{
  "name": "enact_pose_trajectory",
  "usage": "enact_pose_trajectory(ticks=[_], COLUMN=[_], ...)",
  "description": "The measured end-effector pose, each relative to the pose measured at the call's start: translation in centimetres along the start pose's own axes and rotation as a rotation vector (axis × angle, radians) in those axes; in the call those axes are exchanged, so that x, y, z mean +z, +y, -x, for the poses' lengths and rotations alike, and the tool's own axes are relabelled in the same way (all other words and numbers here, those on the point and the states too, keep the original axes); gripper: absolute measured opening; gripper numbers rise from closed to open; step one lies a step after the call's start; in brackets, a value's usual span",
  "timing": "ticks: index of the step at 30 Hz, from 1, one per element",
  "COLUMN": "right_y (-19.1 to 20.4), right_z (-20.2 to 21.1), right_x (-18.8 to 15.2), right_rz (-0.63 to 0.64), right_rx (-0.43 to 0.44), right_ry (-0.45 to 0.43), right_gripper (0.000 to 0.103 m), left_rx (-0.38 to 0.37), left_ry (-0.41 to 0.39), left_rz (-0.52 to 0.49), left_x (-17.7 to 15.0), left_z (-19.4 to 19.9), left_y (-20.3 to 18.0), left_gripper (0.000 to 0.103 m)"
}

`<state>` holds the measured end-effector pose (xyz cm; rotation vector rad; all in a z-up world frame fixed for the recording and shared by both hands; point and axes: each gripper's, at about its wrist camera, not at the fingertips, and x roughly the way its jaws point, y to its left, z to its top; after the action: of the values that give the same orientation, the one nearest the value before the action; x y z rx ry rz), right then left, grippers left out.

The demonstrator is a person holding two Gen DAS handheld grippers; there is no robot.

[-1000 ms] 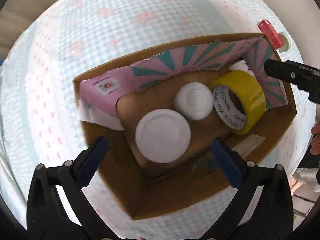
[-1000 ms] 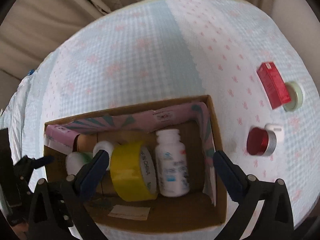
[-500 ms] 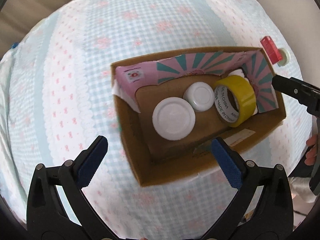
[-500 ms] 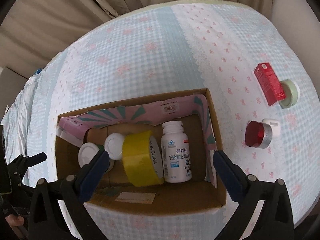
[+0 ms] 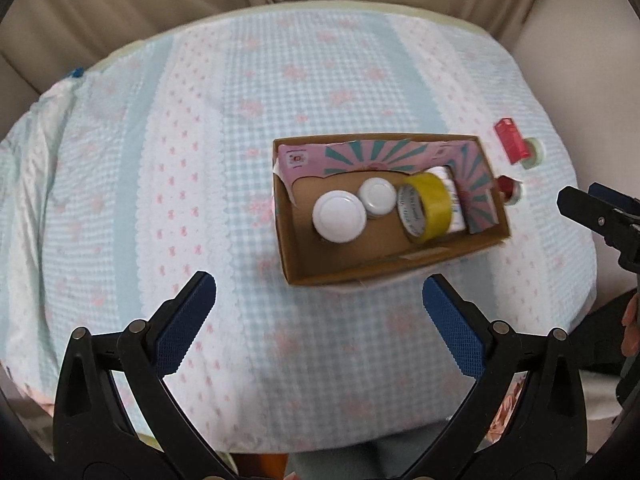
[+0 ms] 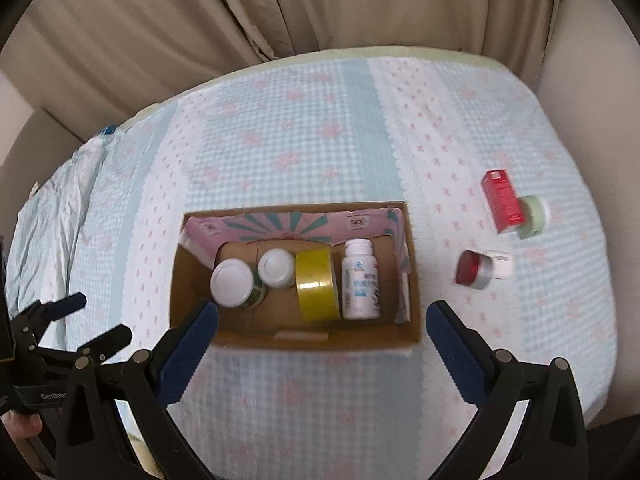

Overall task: Organize rigid objects
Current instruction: 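Lift both tools away from the box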

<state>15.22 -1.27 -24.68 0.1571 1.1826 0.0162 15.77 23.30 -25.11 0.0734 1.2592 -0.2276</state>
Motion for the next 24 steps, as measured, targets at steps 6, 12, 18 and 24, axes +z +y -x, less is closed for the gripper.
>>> enact_pose_trajectory(ticks=[6, 12, 18, 24], right_y=[-1.1, -4.6, -10.1, -16.3], right_z=[6.0, 10.1, 12.4, 13.1], right_x=[-2.0, -3.5, -4.4, -4.8], right_rz=[-0.075, -0.103, -0.115, -0.066], right_rx=[-0.042, -0.132, -0.128, -0.080], right_ry=[-0.050, -0.105, -0.125, -0.127], right_gripper=[0.103, 0.103, 0.103, 0.103], left_rx=[-0.029, -0.061, -0.021, 0.028], left_ry=[-0.064, -0.158, -0.221, -0.238], left_rz=[0.004, 0.023, 0.038, 0.157], left_x=[-1.2, -1.2, -1.1, -1.3], left_z=[3.8, 7.1, 9.1, 9.4], left_y=[-2.0, -5.2, -10.4, -17.8], left_gripper=[0.103, 0.103, 0.103, 0.103])
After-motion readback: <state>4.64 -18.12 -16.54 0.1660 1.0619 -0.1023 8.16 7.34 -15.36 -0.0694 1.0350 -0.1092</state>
